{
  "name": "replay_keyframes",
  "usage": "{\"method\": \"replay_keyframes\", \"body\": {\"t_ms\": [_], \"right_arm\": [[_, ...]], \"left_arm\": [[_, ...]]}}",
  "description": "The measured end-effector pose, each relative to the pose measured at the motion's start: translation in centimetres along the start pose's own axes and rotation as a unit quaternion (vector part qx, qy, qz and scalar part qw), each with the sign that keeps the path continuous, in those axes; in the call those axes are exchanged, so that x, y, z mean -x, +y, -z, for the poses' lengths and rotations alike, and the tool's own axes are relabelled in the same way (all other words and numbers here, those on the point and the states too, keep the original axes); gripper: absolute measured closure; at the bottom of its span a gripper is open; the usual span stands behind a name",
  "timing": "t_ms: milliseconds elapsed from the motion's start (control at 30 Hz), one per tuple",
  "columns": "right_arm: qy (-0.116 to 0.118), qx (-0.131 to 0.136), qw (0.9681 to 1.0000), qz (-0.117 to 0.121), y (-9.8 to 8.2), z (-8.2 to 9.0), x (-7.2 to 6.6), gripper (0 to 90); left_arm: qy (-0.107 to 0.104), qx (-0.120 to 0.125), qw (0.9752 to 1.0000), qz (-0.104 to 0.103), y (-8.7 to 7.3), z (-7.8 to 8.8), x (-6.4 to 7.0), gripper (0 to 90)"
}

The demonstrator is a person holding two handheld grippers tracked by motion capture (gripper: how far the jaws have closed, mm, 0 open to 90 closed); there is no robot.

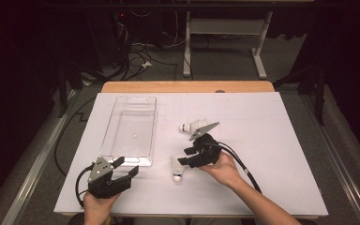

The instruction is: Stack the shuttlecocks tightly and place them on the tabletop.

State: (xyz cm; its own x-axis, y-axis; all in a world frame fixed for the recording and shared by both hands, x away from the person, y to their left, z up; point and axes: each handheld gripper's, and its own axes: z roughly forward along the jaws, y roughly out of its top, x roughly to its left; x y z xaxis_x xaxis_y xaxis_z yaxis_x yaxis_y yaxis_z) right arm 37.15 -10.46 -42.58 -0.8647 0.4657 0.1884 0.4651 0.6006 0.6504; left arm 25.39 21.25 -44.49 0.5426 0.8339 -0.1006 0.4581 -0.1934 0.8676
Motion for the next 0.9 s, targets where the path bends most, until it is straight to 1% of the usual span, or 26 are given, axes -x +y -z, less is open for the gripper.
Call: {"method": "replay_keyframes", "body": {"t_ms": [133,167,200,333,533,567,633,733,800,833,867,900], "right_arm": [[0.003,-0.004,1.0,0.002,0.0,-0.2,-0.08,53.2],[0.004,-0.005,1.0,0.006,-0.01,-0.26,-0.05,53.9],[0.004,-0.009,1.0,0.002,-0.04,-0.28,-0.12,54.9],[0.004,-0.016,0.9998,0.009,-0.08,-0.35,-0.14,59.8],[0.004,-0.021,0.9997,0.009,-0.1,-0.29,-0.23,66.2],[0.004,-0.021,0.9997,0.014,-0.09,-0.28,-0.16,67.4],[0.005,-0.024,0.9996,0.011,-0.13,-0.23,-0.18,69.4],[0.006,-0.025,0.9995,0.018,-0.18,-0.25,-0.04,73.0],[0.007,-0.026,0.9995,0.018,-0.2,-0.24,-0.02,74.1],[0.014,-0.026,0.9994,0.017,-0.2,-0.19,0.04,76.8],[0.015,-0.027,0.9994,0.012,-0.21,-0.14,-0.04,77.8],[0.014,-0.028,0.9994,0.014,-0.2,-0.12,-0.08,79.2]], "left_arm": [[0.0,0.0,1.0,0.0,0.0,-0.01,0.02,36.8],[0.0,0.0,1.0,0.0,0.0,0.0,0.01,36.8],[0.0,0.0,1.0,0.0,0.0,0.0,0.01,36.8],[0.0,0.001,1.0,0.0,-0.01,0.01,0.02,36.8],[0.001,0.001,1.0,-0.001,0.0,0.01,0.03,36.8],[0.001,0.0,1.0,-0.001,0.0,-0.01,0.02,36.8],[0.001,-0.001,1.0,-0.001,0.01,-0.04,0.02,36.8],[0.001,-0.001,1.0,-0.001,0.01,-0.04,0.02,36.8],[0.002,0.0,1.0,-0.001,0.01,-0.03,0.01,36.8],[0.002,0.0,1.0,-0.001,0.01,-0.02,0.01,36.8],[0.002,0.0,1.0,-0.001,0.01,-0.01,0.01,36.8],[0.002,0.0,1.0,-0.001,0.0,-0.01,0.01,36.8]]}}
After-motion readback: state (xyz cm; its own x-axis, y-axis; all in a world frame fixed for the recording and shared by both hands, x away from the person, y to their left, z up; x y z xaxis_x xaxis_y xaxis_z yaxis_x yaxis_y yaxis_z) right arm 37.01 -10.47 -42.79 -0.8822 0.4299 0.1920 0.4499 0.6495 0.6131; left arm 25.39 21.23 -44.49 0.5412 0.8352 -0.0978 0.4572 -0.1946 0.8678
